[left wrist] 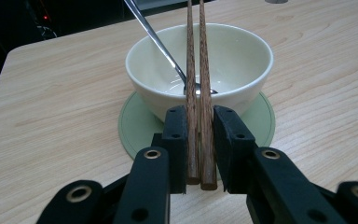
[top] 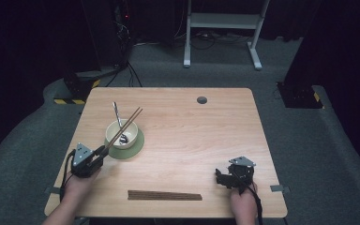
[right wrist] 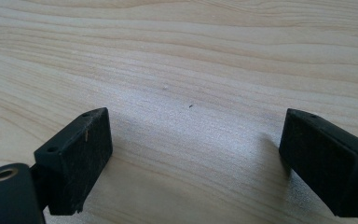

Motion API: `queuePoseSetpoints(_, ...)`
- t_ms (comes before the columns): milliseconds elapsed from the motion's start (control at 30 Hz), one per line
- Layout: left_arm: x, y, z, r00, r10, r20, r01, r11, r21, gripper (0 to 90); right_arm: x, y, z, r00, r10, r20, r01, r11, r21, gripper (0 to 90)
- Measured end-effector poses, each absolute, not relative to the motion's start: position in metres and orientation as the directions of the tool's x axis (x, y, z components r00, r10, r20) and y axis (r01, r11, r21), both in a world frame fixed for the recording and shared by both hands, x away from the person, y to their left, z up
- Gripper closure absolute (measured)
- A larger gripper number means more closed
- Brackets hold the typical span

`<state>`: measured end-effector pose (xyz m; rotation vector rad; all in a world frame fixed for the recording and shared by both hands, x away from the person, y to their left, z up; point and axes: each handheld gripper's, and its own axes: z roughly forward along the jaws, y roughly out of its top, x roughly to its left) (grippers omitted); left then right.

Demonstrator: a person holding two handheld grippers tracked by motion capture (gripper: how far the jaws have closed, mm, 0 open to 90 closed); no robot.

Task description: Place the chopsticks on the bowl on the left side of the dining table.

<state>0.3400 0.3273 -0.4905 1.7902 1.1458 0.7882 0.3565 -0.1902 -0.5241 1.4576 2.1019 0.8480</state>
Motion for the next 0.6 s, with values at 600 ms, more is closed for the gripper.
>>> queuePoseSetpoints(600, 0.33, 0.318, -0.489, 0.479, 0.876, 0.048, 0.376, -0.254, 0.891, 76.6, 0.356, -0.19, -0.524, -0.346, 0.938, -0.013, 0.667, 0.255, 0.701, 8.9)
